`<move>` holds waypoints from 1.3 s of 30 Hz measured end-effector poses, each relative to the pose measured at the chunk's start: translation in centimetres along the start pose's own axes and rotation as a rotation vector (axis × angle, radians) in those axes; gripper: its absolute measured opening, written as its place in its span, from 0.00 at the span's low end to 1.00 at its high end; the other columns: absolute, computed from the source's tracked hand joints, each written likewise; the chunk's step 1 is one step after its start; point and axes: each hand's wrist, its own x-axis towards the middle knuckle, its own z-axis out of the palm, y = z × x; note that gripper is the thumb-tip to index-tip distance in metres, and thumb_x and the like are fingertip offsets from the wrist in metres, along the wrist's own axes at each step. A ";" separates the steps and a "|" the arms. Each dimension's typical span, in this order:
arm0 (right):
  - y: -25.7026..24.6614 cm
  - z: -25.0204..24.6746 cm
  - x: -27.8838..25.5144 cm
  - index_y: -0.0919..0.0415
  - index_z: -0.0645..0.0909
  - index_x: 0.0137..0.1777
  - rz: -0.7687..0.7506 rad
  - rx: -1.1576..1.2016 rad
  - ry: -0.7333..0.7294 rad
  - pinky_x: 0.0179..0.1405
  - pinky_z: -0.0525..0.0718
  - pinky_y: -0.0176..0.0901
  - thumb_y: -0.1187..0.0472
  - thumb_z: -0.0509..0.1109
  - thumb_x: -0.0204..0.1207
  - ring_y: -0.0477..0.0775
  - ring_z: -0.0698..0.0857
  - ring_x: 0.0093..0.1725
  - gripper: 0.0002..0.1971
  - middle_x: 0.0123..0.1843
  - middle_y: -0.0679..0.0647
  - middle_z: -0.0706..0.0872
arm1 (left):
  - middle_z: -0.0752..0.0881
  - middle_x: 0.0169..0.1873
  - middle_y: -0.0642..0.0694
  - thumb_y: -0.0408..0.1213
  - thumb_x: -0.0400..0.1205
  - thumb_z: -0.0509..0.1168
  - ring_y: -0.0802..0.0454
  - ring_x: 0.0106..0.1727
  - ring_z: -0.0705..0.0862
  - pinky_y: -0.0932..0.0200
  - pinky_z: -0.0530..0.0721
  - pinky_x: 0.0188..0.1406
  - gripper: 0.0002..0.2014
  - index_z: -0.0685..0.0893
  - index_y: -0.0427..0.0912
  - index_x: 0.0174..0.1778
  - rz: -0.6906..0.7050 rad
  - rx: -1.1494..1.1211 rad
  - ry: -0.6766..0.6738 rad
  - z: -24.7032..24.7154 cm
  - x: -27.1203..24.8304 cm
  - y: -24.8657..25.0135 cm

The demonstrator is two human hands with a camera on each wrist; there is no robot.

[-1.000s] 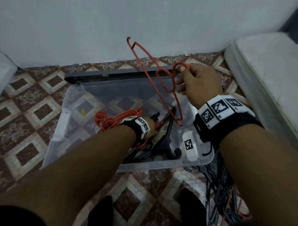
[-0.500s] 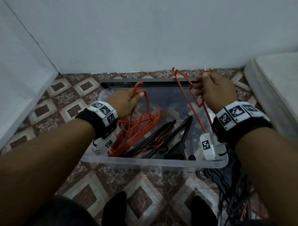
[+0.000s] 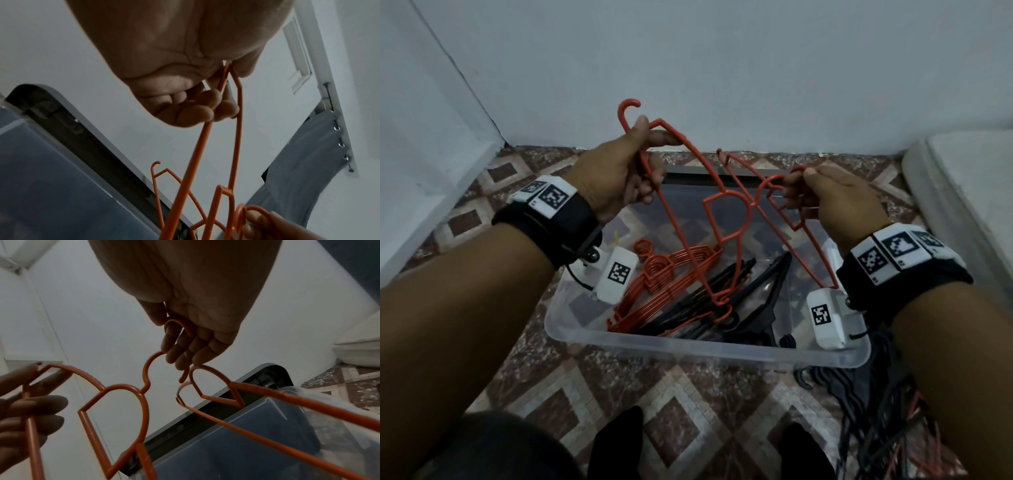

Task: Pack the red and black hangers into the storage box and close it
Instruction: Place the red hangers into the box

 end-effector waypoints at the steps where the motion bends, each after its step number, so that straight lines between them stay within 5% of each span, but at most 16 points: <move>1: -0.1 0.1 0.0 0.54 0.88 0.41 -0.008 -0.004 0.029 0.40 0.82 0.46 0.52 0.60 0.82 0.52 0.88 0.36 0.16 0.37 0.52 0.91 | 0.82 0.29 0.45 0.64 0.84 0.52 0.50 0.24 0.73 0.59 0.76 0.26 0.27 0.88 0.49 0.58 -0.012 -0.037 -0.022 -0.2 0.0 -0.1; 5: -0.4 -0.1 0.2 0.52 0.87 0.38 -0.036 -0.088 0.125 0.42 0.83 0.52 0.48 0.59 0.79 0.55 0.85 0.37 0.17 0.36 0.54 0.88 | 0.81 0.29 0.45 0.62 0.86 0.49 0.49 0.25 0.72 0.59 0.77 0.27 0.29 0.89 0.46 0.56 -0.032 -0.116 -0.040 -1.2 -0.4 -0.5; 11: -1.0 1.0 -0.1 0.53 0.86 0.35 -0.016 -0.046 0.017 0.40 0.85 0.46 0.48 0.59 0.77 0.58 0.90 0.37 0.18 0.35 0.57 0.90 | 0.83 0.33 0.42 0.60 0.86 0.51 0.49 0.26 0.78 0.54 0.84 0.35 0.28 0.87 0.41 0.59 -0.126 -0.261 0.011 -1.4 0.3 -2.3; 15: -1.7 1.4 -0.2 0.55 0.80 0.33 -0.014 -0.047 -0.005 0.51 0.89 0.60 0.46 0.59 0.78 0.64 0.90 0.41 0.18 0.33 0.58 0.87 | 0.88 0.40 0.37 0.61 0.86 0.54 0.42 0.36 0.89 0.50 0.89 0.39 0.28 0.85 0.40 0.59 -0.392 -0.204 0.150 -0.6 1.5 -5.9; 17: -1.6 1.5 -0.4 0.55 0.77 0.34 -0.063 -0.143 -0.029 0.52 0.88 0.56 0.45 0.58 0.83 0.65 0.88 0.42 0.20 0.34 0.58 0.87 | 0.90 0.40 0.35 0.61 0.86 0.54 0.39 0.38 0.91 0.49 0.90 0.38 0.26 0.83 0.40 0.55 -0.587 0.044 0.214 0.1 2.1 -8.2; 19: -1.6 1.6 -0.4 0.54 0.75 0.37 -0.091 -0.270 -0.039 0.42 0.82 0.39 0.44 0.56 0.86 0.64 0.86 0.42 0.19 0.36 0.58 0.87 | 0.90 0.40 0.37 0.55 0.86 0.57 0.42 0.36 0.89 0.52 0.89 0.38 0.21 0.84 0.40 0.51 -0.663 0.625 0.075 1.0 2.6 -10.6; 22: -1.7 1.9 -0.3 0.53 0.73 0.40 -0.129 -0.428 -0.035 0.35 0.75 0.45 0.42 0.56 0.86 0.58 0.84 0.39 0.19 0.38 0.56 0.86 | 0.89 0.45 0.43 0.56 0.82 0.62 0.48 0.36 0.83 0.62 0.79 0.36 0.18 0.88 0.46 0.46 -0.521 1.401 -0.428 3.5 3.7 -14.4; 24: -1.7 2.1 -0.2 0.54 0.72 0.40 -0.175 -0.522 -0.038 0.29 0.69 0.36 0.43 0.58 0.86 0.49 0.80 0.35 0.18 0.35 0.51 0.82 | 0.87 0.40 0.41 0.66 0.79 0.59 0.44 0.37 0.81 0.57 0.79 0.38 0.27 0.85 0.42 0.40 -0.458 1.534 -0.781 6.6 4.6 -17.2; 26: -1.5 2.1 -0.1 0.54 0.71 0.40 -0.200 -0.583 -0.037 0.24 0.64 0.27 0.45 0.61 0.85 0.41 0.73 0.32 0.16 0.33 0.47 0.77 | 0.86 0.36 0.39 0.73 0.75 0.57 0.42 0.35 0.83 0.51 0.83 0.39 0.34 0.83 0.42 0.33 -0.400 1.545 -0.931 10.0 5.1 -19.5; 29: -1.0 2.0 0.4 0.54 0.74 0.44 -0.179 -0.598 -0.025 0.26 0.66 0.28 0.46 0.65 0.83 0.40 0.72 0.31 0.13 0.33 0.44 0.75 | 0.82 0.27 0.44 0.77 0.68 0.61 0.47 0.26 0.79 0.53 0.80 0.26 0.33 0.74 0.46 0.24 -0.356 1.577 -0.954 13.2 5.0 -21.6; 33: -0.6 1.5 0.6 0.46 0.76 0.51 -0.142 -0.574 -0.009 0.39 0.74 0.38 0.49 0.68 0.81 0.41 0.78 0.38 0.04 0.38 0.38 0.79 | 0.85 0.29 0.46 0.66 0.71 0.66 0.45 0.29 0.83 0.52 0.86 0.30 0.25 0.80 0.45 0.28 -0.394 1.659 -0.902 13.5 4.4 -22.1; 36: -1.0 0.8 0.5 0.43 0.77 0.54 -0.155 -0.526 0.027 0.30 0.72 0.28 0.51 0.68 0.81 0.39 0.80 0.34 0.04 0.36 0.41 0.82 | 0.78 0.22 0.45 0.51 0.73 0.68 0.45 0.27 0.79 0.53 0.87 0.32 0.21 0.74 0.40 0.22 -0.377 1.612 -0.796 12.3 4.2 -20.4; 39: -1.7 0.7 0.2 0.47 0.80 0.57 -0.182 -0.483 0.052 0.30 0.72 0.27 0.54 0.67 0.81 0.39 0.80 0.35 0.06 0.38 0.42 0.82 | 0.73 0.21 0.45 0.33 0.75 0.65 0.45 0.26 0.75 0.59 0.81 0.30 0.18 0.69 0.42 0.19 -0.346 1.598 -0.700 10.5 3.9 -17.8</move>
